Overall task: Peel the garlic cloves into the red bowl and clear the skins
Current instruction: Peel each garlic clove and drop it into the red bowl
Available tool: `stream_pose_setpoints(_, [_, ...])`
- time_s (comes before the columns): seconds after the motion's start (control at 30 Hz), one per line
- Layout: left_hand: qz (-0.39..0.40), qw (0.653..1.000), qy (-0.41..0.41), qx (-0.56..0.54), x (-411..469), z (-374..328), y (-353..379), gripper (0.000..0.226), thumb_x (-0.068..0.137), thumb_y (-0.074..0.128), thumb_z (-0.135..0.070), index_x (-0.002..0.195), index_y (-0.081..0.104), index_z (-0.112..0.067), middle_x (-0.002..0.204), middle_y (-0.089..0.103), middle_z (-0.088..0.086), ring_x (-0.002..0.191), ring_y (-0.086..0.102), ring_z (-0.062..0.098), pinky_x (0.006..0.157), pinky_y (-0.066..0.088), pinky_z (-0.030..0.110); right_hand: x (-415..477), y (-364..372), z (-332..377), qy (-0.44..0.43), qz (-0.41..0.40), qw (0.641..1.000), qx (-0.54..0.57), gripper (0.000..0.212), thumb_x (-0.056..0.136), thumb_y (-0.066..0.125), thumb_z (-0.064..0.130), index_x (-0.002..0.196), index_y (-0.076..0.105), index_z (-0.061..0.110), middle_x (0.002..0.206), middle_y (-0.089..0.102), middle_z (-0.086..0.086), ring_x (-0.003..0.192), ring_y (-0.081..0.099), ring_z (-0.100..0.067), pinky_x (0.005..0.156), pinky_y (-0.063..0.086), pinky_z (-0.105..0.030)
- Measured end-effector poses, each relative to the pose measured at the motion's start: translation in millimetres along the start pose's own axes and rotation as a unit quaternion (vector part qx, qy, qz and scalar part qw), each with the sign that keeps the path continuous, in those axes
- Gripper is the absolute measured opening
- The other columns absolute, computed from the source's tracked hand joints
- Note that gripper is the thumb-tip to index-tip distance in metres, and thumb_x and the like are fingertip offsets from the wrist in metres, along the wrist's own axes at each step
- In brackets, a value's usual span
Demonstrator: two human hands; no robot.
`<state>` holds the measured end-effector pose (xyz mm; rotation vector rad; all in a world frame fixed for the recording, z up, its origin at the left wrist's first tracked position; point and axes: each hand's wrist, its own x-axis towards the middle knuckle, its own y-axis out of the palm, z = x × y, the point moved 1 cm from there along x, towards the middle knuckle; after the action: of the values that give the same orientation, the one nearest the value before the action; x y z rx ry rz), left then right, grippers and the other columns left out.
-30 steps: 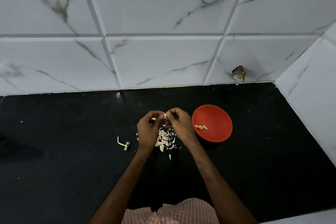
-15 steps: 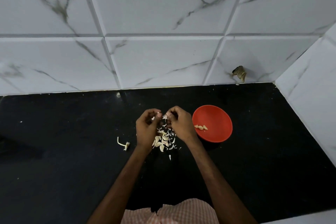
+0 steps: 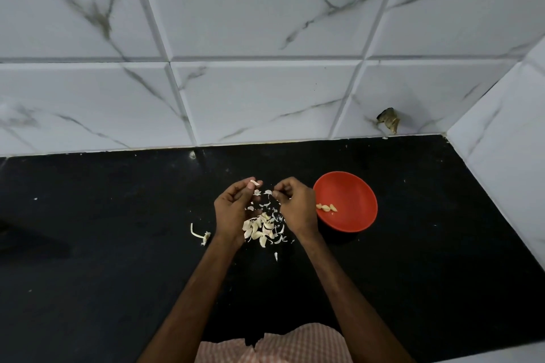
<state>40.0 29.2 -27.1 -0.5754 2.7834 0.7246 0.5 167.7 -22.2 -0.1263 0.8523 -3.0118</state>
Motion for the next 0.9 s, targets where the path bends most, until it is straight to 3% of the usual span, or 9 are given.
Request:
stream_pose_setpoints(0.13, [-0.012, 1.000, -0.006, 0.001, 1.2, 0.0, -0.5, 0.012, 0.095, 0.066, -0.012, 0.105, 0.072, -0.009, 0.090, 0.075, 0.002, 0.069, 0.065, 0.009, 0.052, 0.055, 0.027, 0.4, -2.1, 6.3, -0.022, 0.006, 0.999, 0.028, 0.008, 0.091, 0.075, 0.019, 0.090, 0.071, 0.012, 0.081, 0.071, 0.005, 0.075, 0.068, -0.005, 0.069, 0.054, -0.018])
stream_pose_setpoints(0.2, [-0.017, 1.000, -0.007, 0.010, 1.1, 0.6, 0.9, 0.011, 0.094, 0.067, -0.013, 0.103, 0.073, -0.010, 0.085, 0.071, 0.003, 0.069, 0.062, 0.012, 0.051, 0.053, 0.027, -1.9, -1.6, 11.2, 0.024, 0.032, 0.990, 0.136, 0.012, 0.099, 0.064, 0.019, 0.095, 0.072, 0.012, 0.087, 0.074, 0.001, 0.084, 0.072, -0.009, 0.077, 0.059, -0.024])
stream_pose_setpoints(0.3, [0.005, 0.996, 0.040, 0.075, 0.5, 1.3, 7.0, 0.009, 0.094, 0.068, -0.010, 0.099, 0.075, -0.010, 0.088, 0.073, 0.005, 0.074, 0.064, 0.013, 0.058, 0.052, 0.026, -3.7, -0.4, 18.4, 0.187, 0.086, 0.894, 0.397, 0.027, 0.107, 0.048, 0.021, 0.106, 0.071, 0.007, 0.102, 0.076, -0.009, 0.100, 0.073, -0.020, 0.085, 0.061, -0.031])
stream_pose_setpoints(0.4, [0.080, 0.973, 0.103, 0.192, 2.5, 1.7, 19.6, 0.014, 0.087, 0.071, 0.003, 0.097, 0.075, -0.007, 0.093, 0.075, 0.008, 0.088, 0.070, 0.017, 0.075, 0.057, 0.028, -6.1, -6.0, 11.3, 0.293, 0.105, 0.791, 0.527, 0.039, 0.108, 0.041, 0.029, 0.120, 0.067, 0.002, 0.116, 0.072, -0.015, 0.107, 0.069, -0.022, 0.087, 0.058, -0.030])
stream_pose_setpoints(0.47, [0.120, 0.951, 0.114, 0.261, 5.8, 4.3, 29.7, 0.024, 0.083, 0.072, 0.009, 0.098, 0.074, -0.009, 0.093, 0.073, 0.008, 0.089, 0.070, 0.018, 0.079, 0.057, 0.029, -8.2, -14.1, 0.0, 0.315, 0.084, 0.761, 0.561, 0.035, 0.108, 0.042, 0.024, 0.120, 0.065, 0.001, 0.120, 0.069, -0.017, 0.108, 0.067, -0.023, 0.088, 0.057, -0.030])
stream_pose_setpoints(0.57, [0.150, 0.929, 0.122, 0.316, 11.4, 12.5, 39.9, 0.025, 0.084, 0.074, 0.005, 0.100, 0.073, -0.014, 0.092, 0.073, -0.002, 0.076, 0.066, 0.005, 0.068, 0.053, 0.022, -7.0, -28.9, -22.0, 0.341, 0.034, 0.722, 0.601, 0.030, 0.107, 0.044, 0.017, 0.115, 0.064, -0.004, 0.122, 0.066, -0.022, 0.106, 0.067, -0.026, 0.089, 0.057, -0.031])
stream_pose_setpoints(0.67, [0.083, 0.908, 0.149, 0.383, 20.6, 19.9, 25.2, 0.017, 0.090, 0.071, -0.004, 0.097, 0.073, -0.019, 0.094, 0.073, -0.009, 0.078, 0.064, -0.002, 0.071, 0.049, 0.019, 2.1, -46.0, -49.6, 0.357, -0.036, 0.730, 0.582, 0.038, 0.108, 0.042, 0.019, 0.130, 0.055, -0.010, 0.135, 0.059, -0.026, 0.125, 0.059, -0.034, 0.102, 0.049, -0.038])
stream_pose_setpoints(0.77, [0.033, 0.873, 0.141, 0.465, 22.3, 26.5, -11.8, 0.017, 0.095, 0.066, -0.010, 0.097, 0.070, -0.027, 0.102, 0.071, -0.010, 0.091, 0.067, 0.008, 0.079, 0.054, 0.028, 11.9, -60.2, -72.4, 0.361, -0.072, 0.766, 0.528, 0.041, 0.109, 0.041, 0.020, 0.134, 0.053, -0.009, 0.140, 0.057, -0.024, 0.133, 0.053, -0.032, 0.103, 0.045, -0.037])
stream_pose_setpoints(0.9, [0.028, 0.785, 0.099, 0.610, 16.1, 38.3, -58.7, 0.023, 0.093, 0.070, -0.021, 0.113, 0.066, -0.032, 0.114, 0.057, -0.008, 0.102, 0.062, 0.014, 0.082, 0.056, 0.039, 19.1, -65.1, -87.6, 0.359, -0.042, 0.806, 0.468, 0.033, 0.107, 0.044, 0.024, 0.128, 0.062, 0.007, 0.131, 0.066, -0.008, 0.131, 0.055, -0.024, 0.104, 0.042, -0.043])
